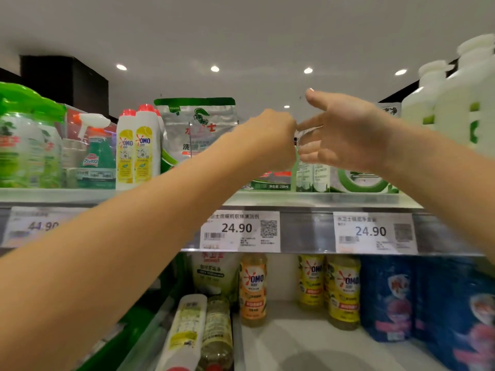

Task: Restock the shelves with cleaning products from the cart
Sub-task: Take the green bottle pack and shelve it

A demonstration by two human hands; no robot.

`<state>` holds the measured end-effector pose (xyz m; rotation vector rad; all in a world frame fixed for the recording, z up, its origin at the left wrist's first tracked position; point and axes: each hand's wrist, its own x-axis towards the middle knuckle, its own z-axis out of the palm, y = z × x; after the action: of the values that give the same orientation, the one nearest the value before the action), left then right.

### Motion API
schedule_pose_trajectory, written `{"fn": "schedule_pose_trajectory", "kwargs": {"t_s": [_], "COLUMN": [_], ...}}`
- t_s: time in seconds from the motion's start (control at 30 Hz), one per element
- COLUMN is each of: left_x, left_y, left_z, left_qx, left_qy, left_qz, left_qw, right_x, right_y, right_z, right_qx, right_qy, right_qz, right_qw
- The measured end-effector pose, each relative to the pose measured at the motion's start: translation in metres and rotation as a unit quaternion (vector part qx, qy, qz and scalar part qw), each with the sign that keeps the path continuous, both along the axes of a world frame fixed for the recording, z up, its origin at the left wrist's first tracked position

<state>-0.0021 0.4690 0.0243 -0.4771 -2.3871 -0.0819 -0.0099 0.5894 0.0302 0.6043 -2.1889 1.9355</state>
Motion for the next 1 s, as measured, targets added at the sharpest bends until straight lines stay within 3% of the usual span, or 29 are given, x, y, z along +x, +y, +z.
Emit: {"fn": "schedule_pose_trajectory", "kwargs": {"t_s": [0.1, 0.23, 0.37, 0.53, 0.63, 0.8, 1.0], "left_x": [0.029, 0.078, 0.104, 0.12, 0.121, 0.12, 0.113], "left_y": [-0.009, -0.027, -0.05, -0.082, -0.106, -0.153, -0.227], "left_z": [-0.013, -0.051, -0.108, -0.186, -0.218, -0.254, -0.284], "left_qx": [0.084, 0.19, 0.275, 0.361, 0.396, 0.42, 0.416], "left_qy": [0.056, 0.107, 0.033, -0.077, -0.112, -0.13, -0.114], "left_qz": [-0.091, -0.245, -0.29, -0.22, -0.131, -0.023, 0.026], "left_qw": [0.991, 0.945, 0.916, 0.903, 0.902, 0.898, 0.902], "right_x": [0.029, 0.065, 0.079, 0.09, 0.085, 0.079, 0.076], "right_y": [0.002, 0.007, -0.003, -0.036, -0.063, -0.115, -0.177], "right_z": [-0.016, -0.053, -0.101, -0.187, -0.227, -0.266, -0.291], "right_qx": [-0.05, -0.154, -0.205, -0.136, -0.119, -0.073, -0.025], "right_qy": [0.077, 0.162, 0.174, 0.179, 0.09, -0.016, -0.014], "right_qz": [0.024, 0.114, 0.163, 0.106, 0.145, 0.198, 0.22], "right_qw": [0.995, 0.968, 0.949, 0.969, 0.978, 0.977, 0.975]}}
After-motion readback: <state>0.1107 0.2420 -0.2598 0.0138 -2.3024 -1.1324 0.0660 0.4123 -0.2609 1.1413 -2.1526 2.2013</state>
